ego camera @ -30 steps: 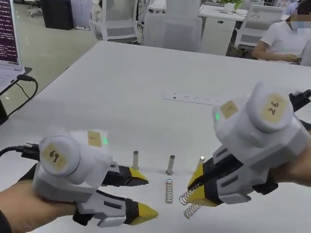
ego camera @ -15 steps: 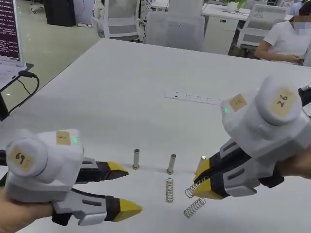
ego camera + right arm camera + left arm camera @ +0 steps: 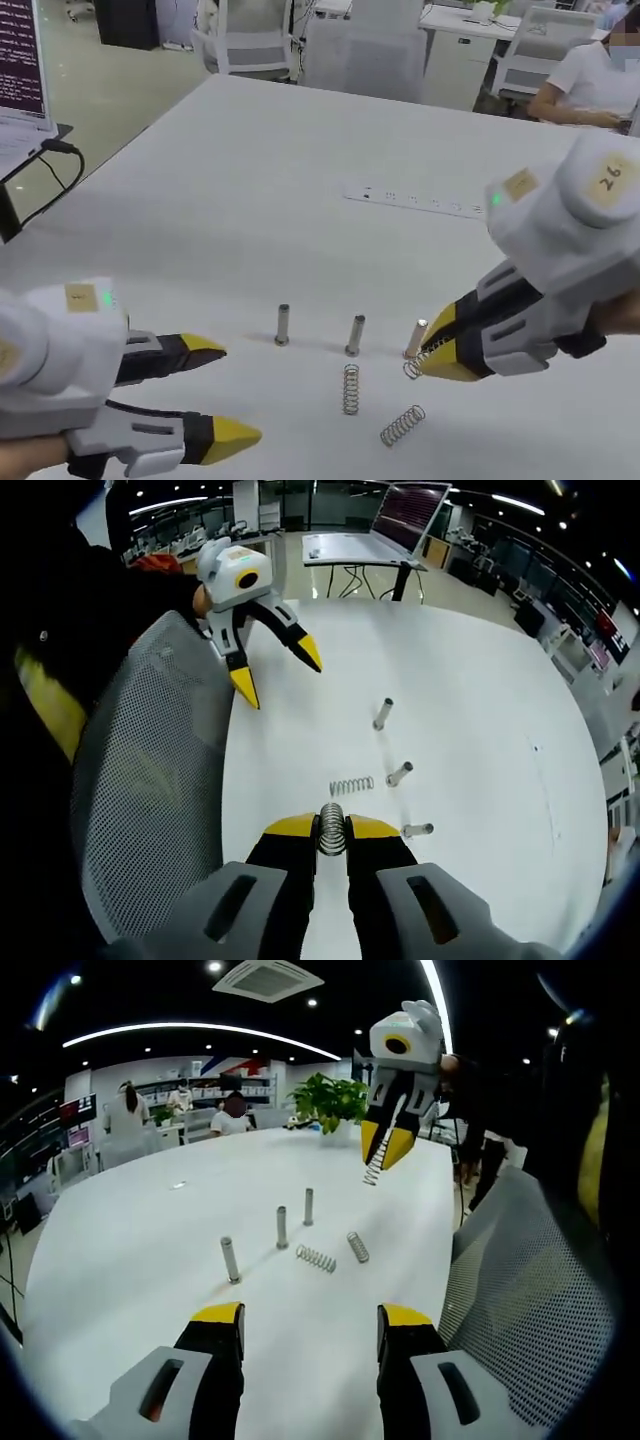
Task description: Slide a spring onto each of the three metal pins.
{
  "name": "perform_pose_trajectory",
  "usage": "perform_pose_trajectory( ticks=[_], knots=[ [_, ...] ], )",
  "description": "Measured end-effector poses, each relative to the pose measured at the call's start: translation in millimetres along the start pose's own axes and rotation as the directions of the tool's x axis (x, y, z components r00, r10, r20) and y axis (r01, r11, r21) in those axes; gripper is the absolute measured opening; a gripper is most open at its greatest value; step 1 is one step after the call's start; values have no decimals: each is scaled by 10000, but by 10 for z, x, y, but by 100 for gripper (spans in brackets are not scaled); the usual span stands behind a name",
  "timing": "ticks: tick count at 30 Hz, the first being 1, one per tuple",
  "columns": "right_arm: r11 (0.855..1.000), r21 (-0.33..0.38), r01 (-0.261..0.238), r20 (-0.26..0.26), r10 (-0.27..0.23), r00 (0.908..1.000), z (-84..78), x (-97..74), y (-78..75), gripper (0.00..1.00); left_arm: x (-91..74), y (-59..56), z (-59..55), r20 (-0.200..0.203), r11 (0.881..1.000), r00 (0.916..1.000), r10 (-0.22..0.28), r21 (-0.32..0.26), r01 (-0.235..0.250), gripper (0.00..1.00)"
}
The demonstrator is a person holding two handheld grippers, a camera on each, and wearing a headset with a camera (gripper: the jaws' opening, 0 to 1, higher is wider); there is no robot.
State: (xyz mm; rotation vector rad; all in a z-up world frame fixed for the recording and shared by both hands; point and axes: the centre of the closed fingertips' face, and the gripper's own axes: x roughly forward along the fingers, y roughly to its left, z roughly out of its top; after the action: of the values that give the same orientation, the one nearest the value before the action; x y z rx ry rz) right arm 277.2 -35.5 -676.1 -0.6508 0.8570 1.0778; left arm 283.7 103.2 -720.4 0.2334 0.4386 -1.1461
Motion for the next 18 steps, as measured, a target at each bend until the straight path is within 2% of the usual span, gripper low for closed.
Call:
perform_pose_trajectory(
  ticks=[4,11,18],
  knots=[
    [9999,64,142,-89,-142,9999,-17,-52,-111,8,-36,8,4,157,9998,9998,157,-123,-155,49],
    [9992,1,398,-516,-397,9979,-58,-107,-344,8,-52,-3,-10,179,9996,9996,232,-188,-229,50],
    [9991,-225,349,-1077,-371,9935,-78,-82,-522,8,-56,22,6,218,9993,9992,337,-174,-333,50]
  ],
)
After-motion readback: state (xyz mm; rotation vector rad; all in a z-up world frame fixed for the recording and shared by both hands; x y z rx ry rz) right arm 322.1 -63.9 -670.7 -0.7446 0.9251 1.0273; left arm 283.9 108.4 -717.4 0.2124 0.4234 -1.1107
